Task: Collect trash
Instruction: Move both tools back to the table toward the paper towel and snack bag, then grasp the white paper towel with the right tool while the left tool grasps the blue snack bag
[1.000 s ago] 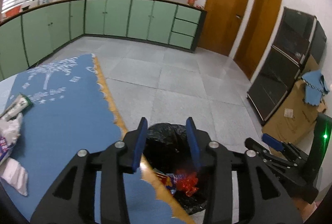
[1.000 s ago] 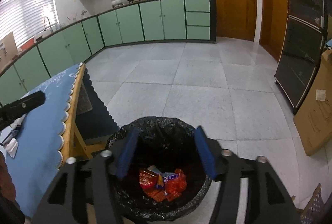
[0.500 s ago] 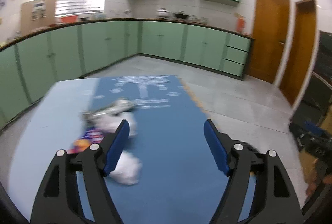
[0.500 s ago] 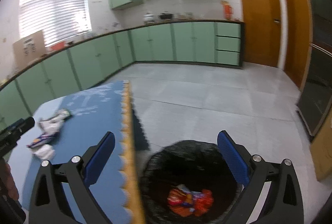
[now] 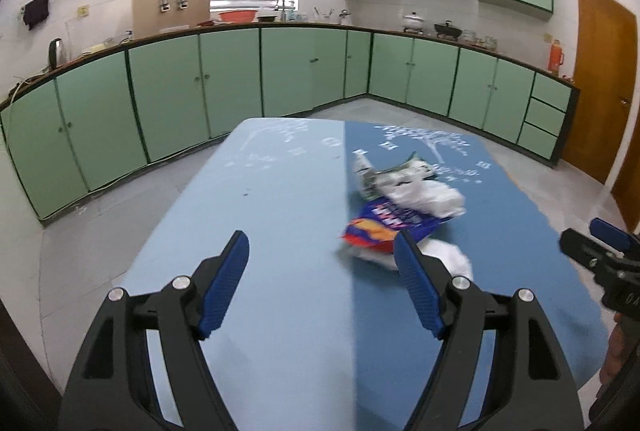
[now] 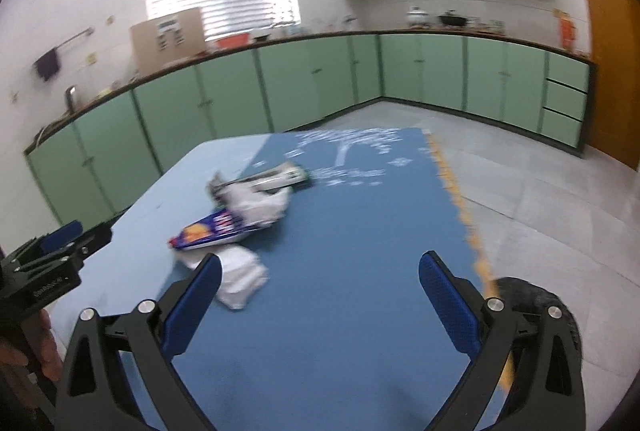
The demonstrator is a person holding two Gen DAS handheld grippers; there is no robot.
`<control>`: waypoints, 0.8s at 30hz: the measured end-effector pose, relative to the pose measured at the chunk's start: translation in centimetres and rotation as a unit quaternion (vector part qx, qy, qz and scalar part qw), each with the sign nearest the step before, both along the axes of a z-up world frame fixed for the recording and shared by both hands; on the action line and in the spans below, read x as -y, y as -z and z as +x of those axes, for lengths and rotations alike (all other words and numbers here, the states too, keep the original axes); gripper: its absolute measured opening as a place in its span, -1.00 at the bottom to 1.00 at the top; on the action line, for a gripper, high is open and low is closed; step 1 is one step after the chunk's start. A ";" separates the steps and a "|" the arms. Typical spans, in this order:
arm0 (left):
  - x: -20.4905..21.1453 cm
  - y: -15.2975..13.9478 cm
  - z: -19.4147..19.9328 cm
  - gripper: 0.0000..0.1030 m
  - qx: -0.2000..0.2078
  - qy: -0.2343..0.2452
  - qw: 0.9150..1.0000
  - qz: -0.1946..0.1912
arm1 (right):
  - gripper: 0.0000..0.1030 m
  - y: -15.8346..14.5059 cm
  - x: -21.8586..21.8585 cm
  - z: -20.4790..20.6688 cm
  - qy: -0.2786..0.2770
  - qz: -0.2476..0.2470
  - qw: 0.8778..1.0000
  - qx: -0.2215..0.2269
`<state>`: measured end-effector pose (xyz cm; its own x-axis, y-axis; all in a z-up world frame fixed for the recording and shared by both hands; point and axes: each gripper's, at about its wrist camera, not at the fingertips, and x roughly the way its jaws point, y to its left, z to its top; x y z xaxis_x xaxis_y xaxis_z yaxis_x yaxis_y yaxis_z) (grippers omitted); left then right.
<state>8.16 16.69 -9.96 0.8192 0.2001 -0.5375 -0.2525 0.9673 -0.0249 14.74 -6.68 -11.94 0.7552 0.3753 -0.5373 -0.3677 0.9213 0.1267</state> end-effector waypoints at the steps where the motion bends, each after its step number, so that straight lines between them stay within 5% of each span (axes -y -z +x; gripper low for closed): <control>1: -0.4 0.2 -0.1 0.41 -0.002 -0.003 1.000 0.001 | 0.88 0.3 -0.8 0.0 -0.006 -0.003 1.000 -0.002; 14: -3.7 2.0 -0.7 0.41 -0.010 -0.022 0.999 -0.023 | 0.72 3.3 -7.2 2.1 -0.026 -0.027 0.998 -0.041; 20: -4.0 2.4 -0.5 0.41 -0.010 -0.020 0.999 -0.025 | 0.49 4.8 -8.1 3.1 -0.017 -0.036 0.997 -0.069; 24: -4.1 2.6 -0.3 0.41 -0.012 -0.018 0.999 -0.031 | 0.13 5.5 -8.7 3.3 -0.025 -0.042 0.995 -0.085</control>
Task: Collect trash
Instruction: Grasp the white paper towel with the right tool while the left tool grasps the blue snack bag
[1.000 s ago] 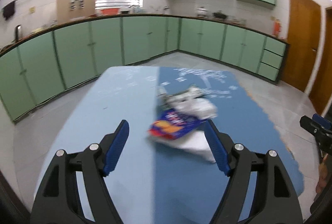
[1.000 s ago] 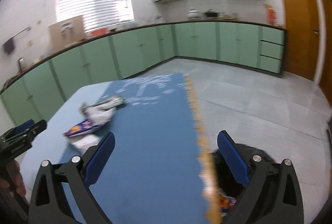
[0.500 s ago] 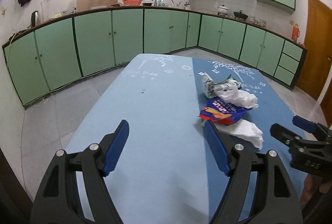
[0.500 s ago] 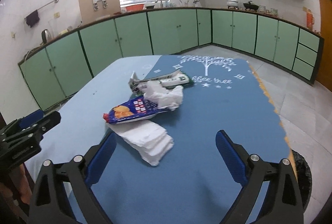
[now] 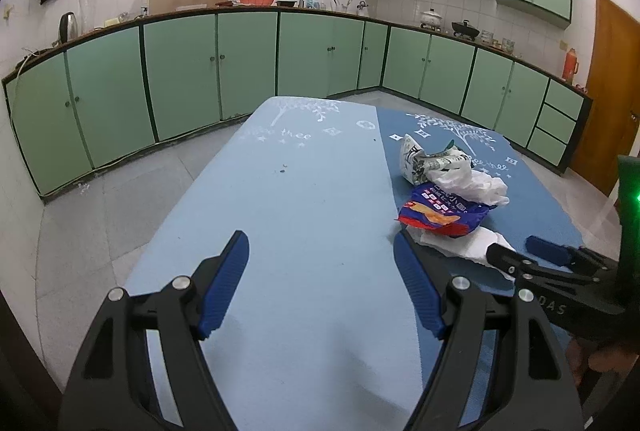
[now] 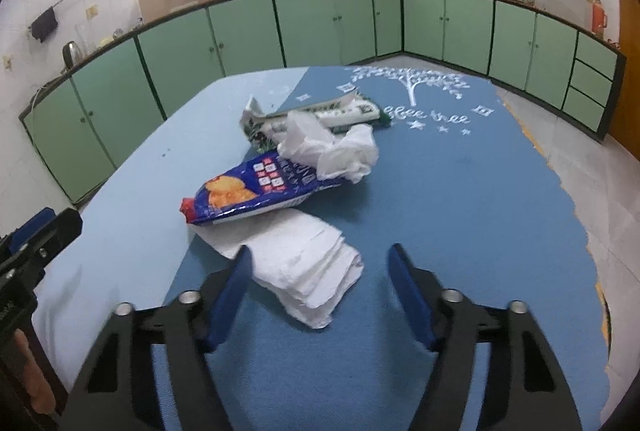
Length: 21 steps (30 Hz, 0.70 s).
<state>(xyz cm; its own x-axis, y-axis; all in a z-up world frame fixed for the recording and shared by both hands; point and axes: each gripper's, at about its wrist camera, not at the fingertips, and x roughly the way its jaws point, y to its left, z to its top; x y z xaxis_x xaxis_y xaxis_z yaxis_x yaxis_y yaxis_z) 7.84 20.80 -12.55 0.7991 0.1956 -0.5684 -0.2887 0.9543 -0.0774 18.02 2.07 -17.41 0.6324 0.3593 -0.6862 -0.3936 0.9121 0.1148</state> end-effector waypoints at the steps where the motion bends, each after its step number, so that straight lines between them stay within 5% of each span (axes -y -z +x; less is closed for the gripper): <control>1: 0.0 0.1 0.1 0.41 0.000 0.001 1.000 -0.001 | -0.09 0.1 -0.1 0.1 -0.003 0.000 1.000 -0.006; 7: 0.5 0.4 0.3 0.44 -0.001 0.007 1.000 -0.003 | -0.86 0.5 0.0 0.0 -0.021 0.002 1.000 -0.023; 13: 2.1 0.5 0.9 0.44 -0.004 0.029 1.000 -0.001 | -0.94 -0.8 1.6 -1.1 -0.028 0.012 0.999 -0.013; 21: 4.8 0.7 3.2 0.46 -0.013 0.072 0.997 -0.014 | -0.95 -2.0 7.1 -2.3 0.028 0.006 1.000 -0.003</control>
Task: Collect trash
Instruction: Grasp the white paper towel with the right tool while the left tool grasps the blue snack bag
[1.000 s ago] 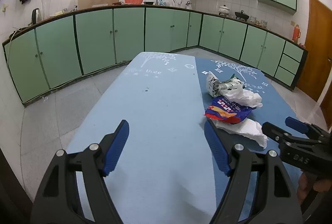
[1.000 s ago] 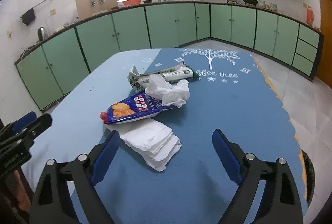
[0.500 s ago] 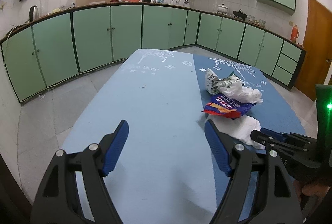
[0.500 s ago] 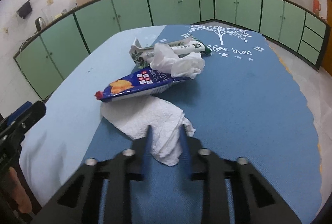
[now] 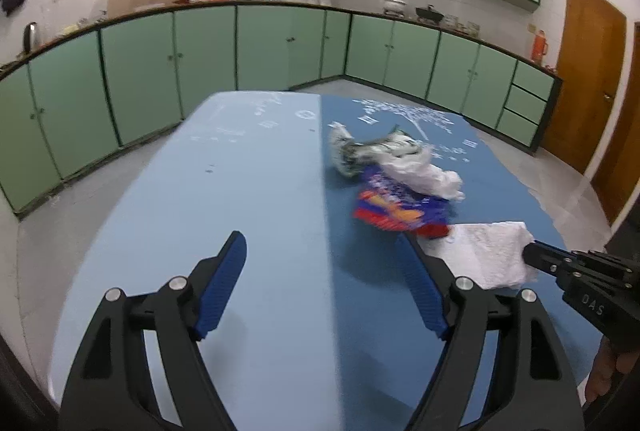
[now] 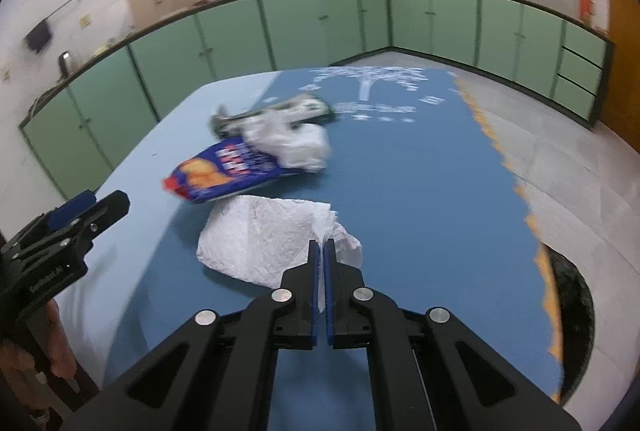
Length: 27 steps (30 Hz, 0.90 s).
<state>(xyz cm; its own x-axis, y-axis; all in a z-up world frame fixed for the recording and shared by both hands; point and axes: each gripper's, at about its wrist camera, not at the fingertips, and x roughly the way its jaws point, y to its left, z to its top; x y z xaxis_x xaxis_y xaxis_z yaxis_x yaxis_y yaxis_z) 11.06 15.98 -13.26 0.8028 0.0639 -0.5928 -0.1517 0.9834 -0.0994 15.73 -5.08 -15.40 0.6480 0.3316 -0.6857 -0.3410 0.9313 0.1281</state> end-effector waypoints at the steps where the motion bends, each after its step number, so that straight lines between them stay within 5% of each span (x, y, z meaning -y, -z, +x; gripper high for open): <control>1: 0.4 0.1 0.3 0.46 -0.001 0.003 1.000 -0.002 | -0.95 -0.1 0.8 0.0 0.011 -0.002 1.000 0.002; 23: 2.6 3.3 8.1 0.54 -0.074 0.012 0.997 -0.036 | -0.95 0.6 5.0 1.7 0.051 -0.005 0.999 0.012; 24: 2.7 3.4 8.3 0.51 -0.078 0.012 0.996 -0.035 | -0.95 0.6 5.1 1.8 0.051 -0.004 0.999 0.012; 27: 3.0 3.7 8.7 -0.04 -0.090 0.016 0.995 -0.035 | -0.95 0.6 5.2 1.9 0.053 -0.004 0.999 0.012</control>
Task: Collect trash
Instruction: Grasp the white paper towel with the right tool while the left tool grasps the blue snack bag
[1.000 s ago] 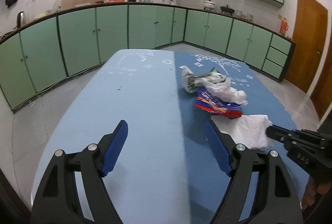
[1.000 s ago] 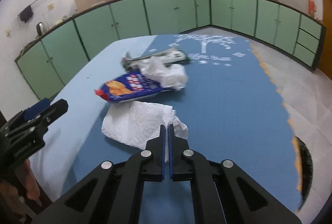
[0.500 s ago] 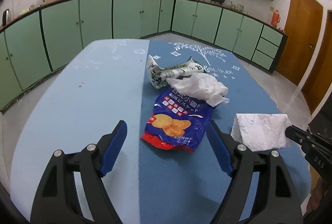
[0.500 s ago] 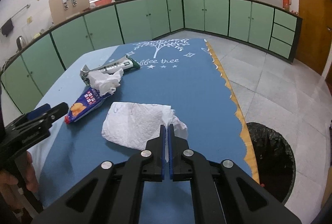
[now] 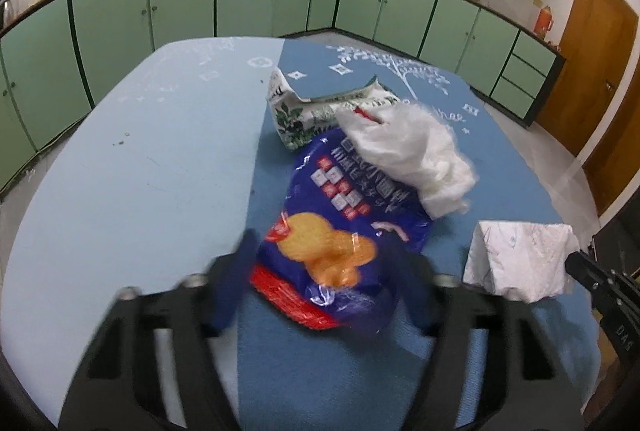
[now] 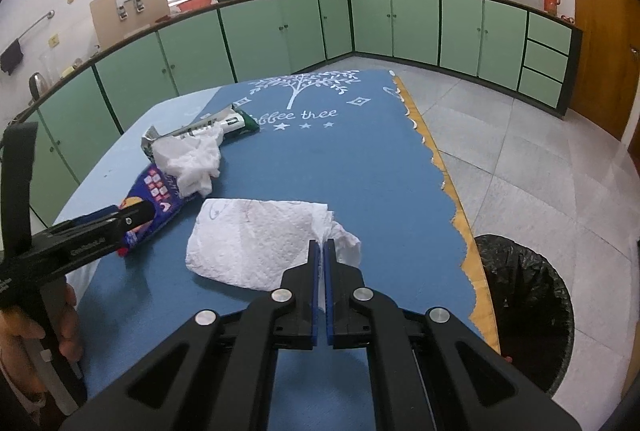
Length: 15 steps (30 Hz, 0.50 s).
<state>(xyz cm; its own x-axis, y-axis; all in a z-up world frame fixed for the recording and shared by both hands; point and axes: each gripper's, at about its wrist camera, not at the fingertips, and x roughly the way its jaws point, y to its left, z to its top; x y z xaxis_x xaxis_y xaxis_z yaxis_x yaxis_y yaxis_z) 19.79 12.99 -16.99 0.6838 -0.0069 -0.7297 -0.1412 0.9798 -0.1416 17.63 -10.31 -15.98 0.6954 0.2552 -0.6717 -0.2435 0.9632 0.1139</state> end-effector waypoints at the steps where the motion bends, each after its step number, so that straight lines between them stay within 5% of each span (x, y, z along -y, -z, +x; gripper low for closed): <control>1: 0.0 0.1 0.1 -0.29 -0.003 0.003 1.000 -0.003 | -0.95 0.0 0.1 0.1 0.000 0.000 1.000 0.000; 5: 0.1 0.0 -0.2 -0.88 0.004 0.002 1.000 0.001 | -0.95 0.1 0.3 0.1 0.003 0.001 1.000 -0.001; 15: 0.4 -1.3 -2.8 -0.98 0.029 0.016 0.999 -0.021 | -0.95 -0.3 0.6 -0.1 0.009 -0.001 1.000 0.004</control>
